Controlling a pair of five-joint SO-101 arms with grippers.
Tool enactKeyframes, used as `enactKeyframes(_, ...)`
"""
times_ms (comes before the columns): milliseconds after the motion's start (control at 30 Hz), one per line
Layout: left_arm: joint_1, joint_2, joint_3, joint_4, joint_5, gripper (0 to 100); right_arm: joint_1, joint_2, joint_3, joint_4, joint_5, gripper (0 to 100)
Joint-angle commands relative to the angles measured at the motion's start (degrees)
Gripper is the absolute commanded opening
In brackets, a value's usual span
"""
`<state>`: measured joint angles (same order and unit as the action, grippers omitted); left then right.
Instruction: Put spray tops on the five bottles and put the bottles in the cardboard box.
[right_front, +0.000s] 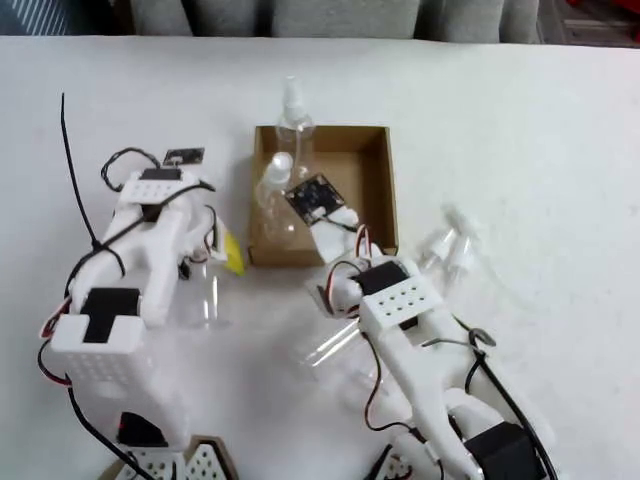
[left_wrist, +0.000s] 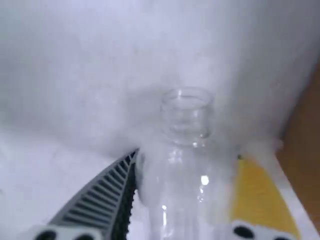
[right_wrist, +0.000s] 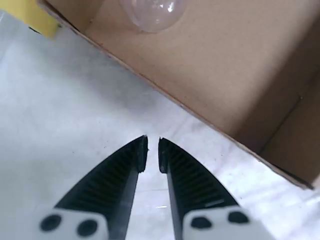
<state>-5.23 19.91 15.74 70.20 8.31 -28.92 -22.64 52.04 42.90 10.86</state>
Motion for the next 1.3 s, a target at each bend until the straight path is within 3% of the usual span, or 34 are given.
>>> enactKeyframes(0,0.7,0.0,-2.9,-2.2,-0.8,14,0.6,0.0,-2.5,-1.0,0.4,1.7)
enactKeyframes(100,0.6,0.0,-3.3,-2.8,-0.8,7,0.6,0.0,-2.5,-1.0,0.4,1.7)
enactKeyframes(333,0.5,-1.9,-2.6,-2.4,-0.8,6,1.0,-0.2,-2.5,-1.0,0.4,1.7)
enactKeyframes(467,0.4,-7.1,1.4,-4.4,-0.8,6,4.8,-1.4,-3.3,-0.2,0.4,1.7)
enactKeyframes(700,0.7,-14.8,8.1,-9.1,-0.8,6,7.8,-9.1,-4.4,11.5,0.1,1.7)
enactKeyframes(800,0.6,-15.2,8.3,-9.3,-2.5,6,13.5,-13.1,-4.4,14.5,0.4,2.0)
enactKeyframes(933,0.6,-15.2,8.3,-9.3,-7.6,6,26.9,-17.0,-4.3,16.3,0.7,2.1)
enactKeyframes(1000,0.7,-15.2,8.3,-10.1,-8.5,6,32.3,-17.5,-3.9,16.5,4.3,2.1)
enactKeyframes(1133,0.6,-15.2,9.8,-13.5,-8.5,6,35.9,-15.2,-4.0,18.1,14.3,2.2)
enactKeyframes(1267,0.6,-15.2,10.1,-13.6,-8.5,6,38.1,-10.8,-7.7,18.5,17.3,2.3)
